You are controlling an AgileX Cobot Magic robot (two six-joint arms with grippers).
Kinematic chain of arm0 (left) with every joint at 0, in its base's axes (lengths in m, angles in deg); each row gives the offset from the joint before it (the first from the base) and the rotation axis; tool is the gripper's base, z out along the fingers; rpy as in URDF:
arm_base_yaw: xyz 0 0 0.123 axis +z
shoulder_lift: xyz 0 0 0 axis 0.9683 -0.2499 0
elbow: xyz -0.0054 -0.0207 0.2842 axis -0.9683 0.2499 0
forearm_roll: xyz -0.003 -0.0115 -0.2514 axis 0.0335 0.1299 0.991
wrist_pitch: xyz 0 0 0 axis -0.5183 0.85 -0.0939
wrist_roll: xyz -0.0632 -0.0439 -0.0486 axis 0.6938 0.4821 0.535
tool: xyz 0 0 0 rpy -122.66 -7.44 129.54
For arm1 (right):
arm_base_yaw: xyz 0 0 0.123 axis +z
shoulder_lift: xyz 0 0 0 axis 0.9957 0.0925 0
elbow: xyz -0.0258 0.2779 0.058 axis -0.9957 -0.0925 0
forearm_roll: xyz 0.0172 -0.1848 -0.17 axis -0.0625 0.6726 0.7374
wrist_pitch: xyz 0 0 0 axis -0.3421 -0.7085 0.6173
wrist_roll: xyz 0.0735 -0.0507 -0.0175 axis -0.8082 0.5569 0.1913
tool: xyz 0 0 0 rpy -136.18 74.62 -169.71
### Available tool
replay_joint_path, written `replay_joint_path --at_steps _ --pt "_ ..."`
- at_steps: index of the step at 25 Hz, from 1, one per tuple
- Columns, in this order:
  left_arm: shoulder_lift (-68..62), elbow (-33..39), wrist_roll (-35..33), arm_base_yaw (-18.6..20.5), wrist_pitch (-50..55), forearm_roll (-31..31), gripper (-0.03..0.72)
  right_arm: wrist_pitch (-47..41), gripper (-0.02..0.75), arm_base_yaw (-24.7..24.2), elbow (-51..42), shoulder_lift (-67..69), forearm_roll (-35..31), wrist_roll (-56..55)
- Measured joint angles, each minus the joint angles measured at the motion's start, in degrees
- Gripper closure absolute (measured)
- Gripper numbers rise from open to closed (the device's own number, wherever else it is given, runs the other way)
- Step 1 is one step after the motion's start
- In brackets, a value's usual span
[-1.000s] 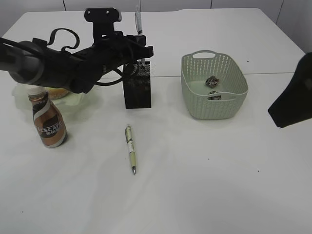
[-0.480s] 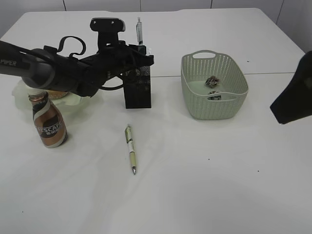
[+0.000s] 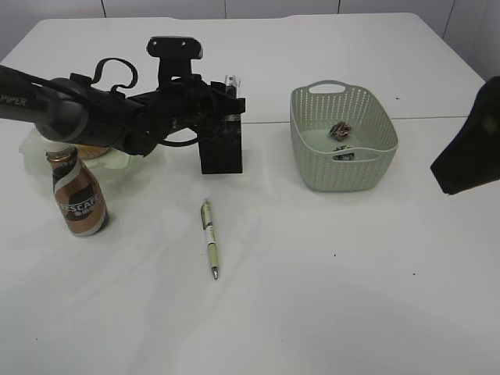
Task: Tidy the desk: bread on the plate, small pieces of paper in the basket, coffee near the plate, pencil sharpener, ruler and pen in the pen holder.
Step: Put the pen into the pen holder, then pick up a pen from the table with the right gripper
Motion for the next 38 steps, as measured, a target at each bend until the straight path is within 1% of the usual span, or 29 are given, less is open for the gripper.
replay_joint_path --at_steps 2,7,10,13,17,24,29,32,34,38 --pt "0.00 0.00 0.00 0.00 0.25 0.00 0.421 0.00 0.334 0.00 0.00 0.00 0.08 -1.00" --pt "1.82 0.00 0.00 0.00 3.15 0.00 0.412 0.11 0.335 0.00 0.00 0.00 0.79 -1.89" --pt "5.11 0.00 0.00 0.00 7.56 0.00 0.412 0.11 0.335 0.00 0.00 0.61 0.79 -2.01" --pt "9.36 0.00 0.00 0.00 14.86 0.00 0.412 0.22 0.335 0.00 0.88 2.18 0.88 -2.09" --pt "16.17 0.00 0.00 0.00 28.70 -0.11 0.412 0.22 0.335 0.00 3.35 4.76 0.53 -2.09" --pt "30.00 0.00 0.00 0.00 58.65 -0.11 0.412 0.22 0.335 0.00 8.88 12.26 -4.38 -3.15" --pt "38.42 -0.95 0.00 0.00 78.53 -3.43 0.412 0.22 0.335 0.26 14.92 20.52 -5.56 -5.47" --pt "41.42 -2.74 0.00 0.00 89.54 -5.89 0.412 0.09 0.335 1.49 19.40 26.42 -6.04 -5.81" --pt "42.54 -3.87 0.00 0.00 94.20 -7.44 0.412 -0.31 0.335 3.08 23.02 30.50 -6.28 -6.18" --pt "44.68 -4.08 0.00 0.00 96.09 -8.41 0.412 -0.41 0.335 6.49 30.70 39.08 -6.49 -6.74"
